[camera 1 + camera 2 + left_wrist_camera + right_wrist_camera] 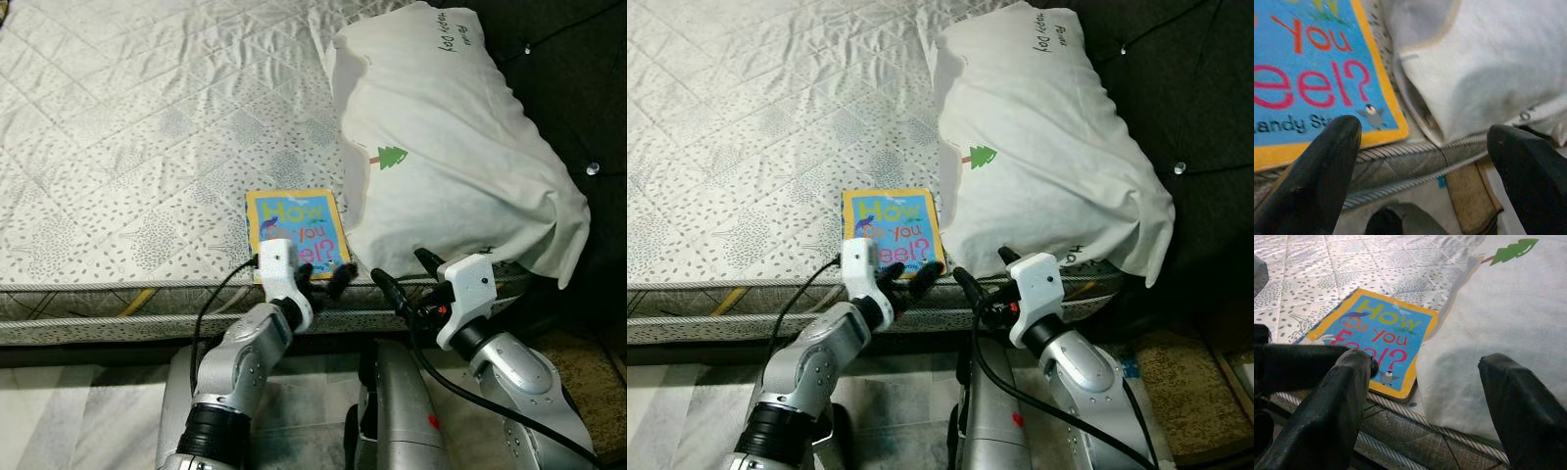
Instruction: Clean up the room
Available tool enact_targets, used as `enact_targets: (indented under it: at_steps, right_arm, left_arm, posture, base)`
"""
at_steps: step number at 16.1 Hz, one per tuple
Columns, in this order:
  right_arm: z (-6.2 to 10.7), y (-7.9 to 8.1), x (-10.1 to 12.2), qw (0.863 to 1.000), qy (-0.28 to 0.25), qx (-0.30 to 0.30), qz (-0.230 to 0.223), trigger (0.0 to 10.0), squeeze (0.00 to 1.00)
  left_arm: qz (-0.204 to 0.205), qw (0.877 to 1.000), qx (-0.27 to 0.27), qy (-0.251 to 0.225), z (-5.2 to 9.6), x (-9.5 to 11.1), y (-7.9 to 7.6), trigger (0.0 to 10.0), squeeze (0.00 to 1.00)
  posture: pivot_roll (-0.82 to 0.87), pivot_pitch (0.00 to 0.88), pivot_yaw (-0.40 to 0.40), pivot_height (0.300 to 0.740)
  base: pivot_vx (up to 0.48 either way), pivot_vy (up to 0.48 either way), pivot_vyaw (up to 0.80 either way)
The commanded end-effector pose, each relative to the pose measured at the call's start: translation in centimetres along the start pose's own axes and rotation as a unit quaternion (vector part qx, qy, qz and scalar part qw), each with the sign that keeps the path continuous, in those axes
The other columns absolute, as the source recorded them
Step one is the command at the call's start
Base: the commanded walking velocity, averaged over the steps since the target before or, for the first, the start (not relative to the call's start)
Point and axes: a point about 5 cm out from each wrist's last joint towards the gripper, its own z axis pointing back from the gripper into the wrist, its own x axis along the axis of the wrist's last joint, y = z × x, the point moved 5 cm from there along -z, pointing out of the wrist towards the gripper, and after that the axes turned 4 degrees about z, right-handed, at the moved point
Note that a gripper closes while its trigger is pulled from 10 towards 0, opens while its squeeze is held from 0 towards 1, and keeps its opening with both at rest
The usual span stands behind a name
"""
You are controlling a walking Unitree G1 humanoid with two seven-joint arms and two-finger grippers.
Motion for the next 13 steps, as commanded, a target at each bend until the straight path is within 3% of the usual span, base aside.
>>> enact_targets:
  at_steps: [1,5,8,12,13]
  right_arm:
    - [0.2,0.1,-0.5,1.000,0.009,-0.001,0.000,10.0,0.00]
    - [0.1,0.1,-0.6,1.000,0.009,-0.002,0.000,10.0,0.00]
    - [-0.1,0.3,-0.7,1.000,0.008,0.002,-0.002,10.0,0.00]
    - [-0.5,0.4,-0.6,1.000,0.005,0.004,-0.003,10.0,0.00]
    - [-0.5,0.4,-0.7,1.000,0.005,0.003,-0.003,10.0,0.00]
  left_arm:
    - [0.012,1.000,0.001,0.022,0.4,-1.8,-0.6,10.0,1.00]
    - [0.021,0.998,0.049,0.021,2.1,-2.1,0.5,10.0,1.00]
    - [0.040,0.993,0.110,0.030,3.4,-2.3,2.6,10.0,1.00]
    - [0.040,0.991,0.117,0.056,4.0,-3.1,3.0,10.0,1.00]
    - [0.041,0.991,0.124,0.041,4.1,-2.6,3.1,10.0,1.00]
  posture:
    - [-0.11,0.233,-0.032,0.539]
    - [-0.11,0.236,-0.030,0.539]
    - [-0.09,0.235,-0.035,0.539]
    - [-0.08,0.236,-0.032,0.539]
    - [-0.08,0.236,-0.030,0.539]
  base:
    - [0.000,0.000,0.00]
    - [0.000,0.000,0.00]
    - [0.000,0.000,0.00]
    - [0.000,0.000,0.00]
    - [0.000,0.000,0.00]
